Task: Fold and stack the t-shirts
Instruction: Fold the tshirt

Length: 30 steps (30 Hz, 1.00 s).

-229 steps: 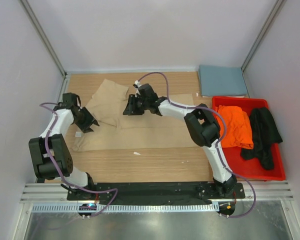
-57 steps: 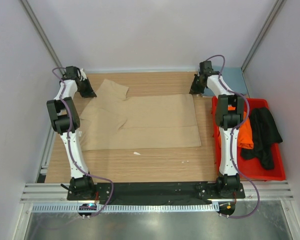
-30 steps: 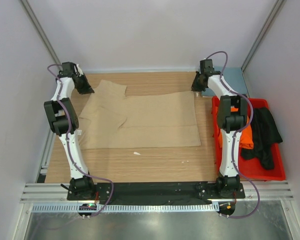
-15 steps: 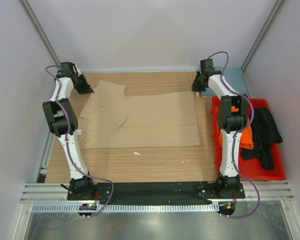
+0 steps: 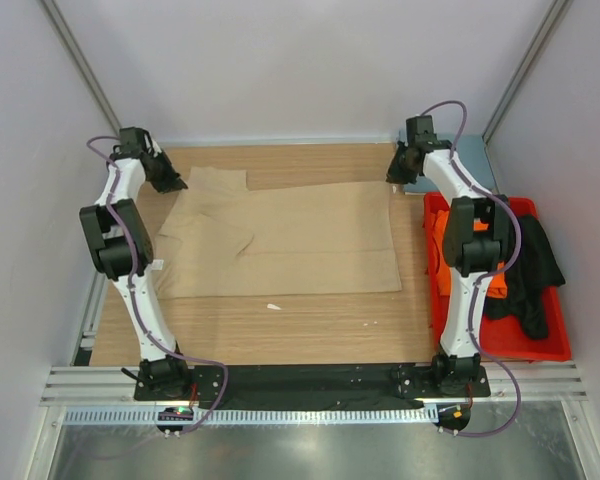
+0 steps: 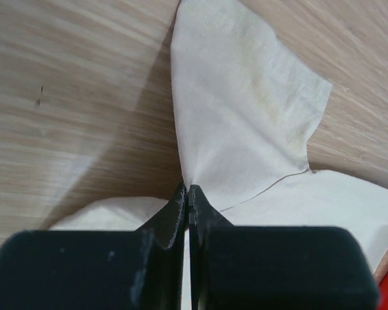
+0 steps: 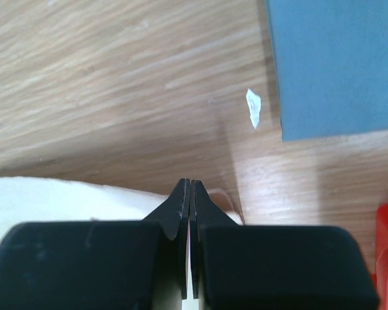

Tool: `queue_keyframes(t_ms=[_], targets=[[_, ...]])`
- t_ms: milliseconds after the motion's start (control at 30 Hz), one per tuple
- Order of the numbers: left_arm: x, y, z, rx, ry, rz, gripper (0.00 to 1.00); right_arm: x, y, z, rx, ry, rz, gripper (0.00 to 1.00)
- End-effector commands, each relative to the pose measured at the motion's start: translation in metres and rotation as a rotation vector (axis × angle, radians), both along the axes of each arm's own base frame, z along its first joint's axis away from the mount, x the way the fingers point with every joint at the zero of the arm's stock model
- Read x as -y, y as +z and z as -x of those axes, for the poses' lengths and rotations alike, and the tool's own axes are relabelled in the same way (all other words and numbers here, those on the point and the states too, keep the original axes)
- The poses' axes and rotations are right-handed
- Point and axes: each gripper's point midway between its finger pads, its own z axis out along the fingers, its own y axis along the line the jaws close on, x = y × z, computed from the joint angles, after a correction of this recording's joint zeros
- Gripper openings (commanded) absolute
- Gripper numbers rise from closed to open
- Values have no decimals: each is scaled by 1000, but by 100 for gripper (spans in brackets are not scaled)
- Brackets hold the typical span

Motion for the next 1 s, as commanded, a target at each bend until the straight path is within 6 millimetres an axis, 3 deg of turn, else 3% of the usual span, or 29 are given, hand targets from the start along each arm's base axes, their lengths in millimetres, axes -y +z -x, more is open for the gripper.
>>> queue_keyframes(t_ms=[0,33,67,233,667,967], targets=[[-11,40,4,83,53,-40,0,-1,33,9,48,-2,-23,1],[-11,33,11,62,65,-40,0,-1,36,12,49,-1,-25,1],[-13,43,15,74,80,-59,0,-1,33,17,34,-2,-26,1],[-23,47,38,54,142,-113,0,-1,38,37,11,1,-31,1],[-27,40,83,-33,171,-151,0,12,13,105,-90,-1,-12,1],[-28,20,111,-101,176,-184,0,13,-1,123,-125,-3,-23,1]])
